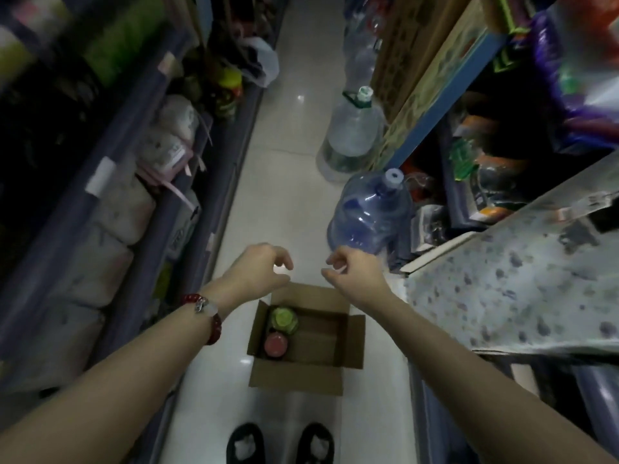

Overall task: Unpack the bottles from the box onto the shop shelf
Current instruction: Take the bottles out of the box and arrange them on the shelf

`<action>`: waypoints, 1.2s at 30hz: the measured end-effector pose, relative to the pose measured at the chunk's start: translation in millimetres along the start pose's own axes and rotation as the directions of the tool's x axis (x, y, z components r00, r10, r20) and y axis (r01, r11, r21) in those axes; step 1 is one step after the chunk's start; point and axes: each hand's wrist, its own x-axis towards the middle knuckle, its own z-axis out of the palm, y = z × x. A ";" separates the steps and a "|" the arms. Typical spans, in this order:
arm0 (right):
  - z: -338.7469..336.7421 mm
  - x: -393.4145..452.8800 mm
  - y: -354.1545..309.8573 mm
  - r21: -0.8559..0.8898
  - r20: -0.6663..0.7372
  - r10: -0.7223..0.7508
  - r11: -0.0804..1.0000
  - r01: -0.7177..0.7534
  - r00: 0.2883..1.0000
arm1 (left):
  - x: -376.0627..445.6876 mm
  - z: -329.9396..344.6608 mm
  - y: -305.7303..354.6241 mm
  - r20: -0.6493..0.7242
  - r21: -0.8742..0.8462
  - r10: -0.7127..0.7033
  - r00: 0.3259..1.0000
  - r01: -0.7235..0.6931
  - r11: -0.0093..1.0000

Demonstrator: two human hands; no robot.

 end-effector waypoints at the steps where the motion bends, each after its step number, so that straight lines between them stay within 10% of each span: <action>1: 19.3 8.2 12.0 0.009 0.027 -0.004 1.000 0.004 1.000 | 4.0 17.3 -16.5 0.003 -0.016 -0.024 1.000 0.024 1.000; 15: 252.7 66.4 168.3 0.023 0.325 -0.046 0.999 0.040 0.945 | 54.5 273.2 -182.2 0.111 -0.127 -0.227 0.968 0.240 0.962; 36: 416.8 119.9 227.9 0.328 0.013 -0.081 0.942 0.072 0.997 | 92.7 453.1 -239.7 -0.214 -0.568 -0.436 0.874 0.252 0.784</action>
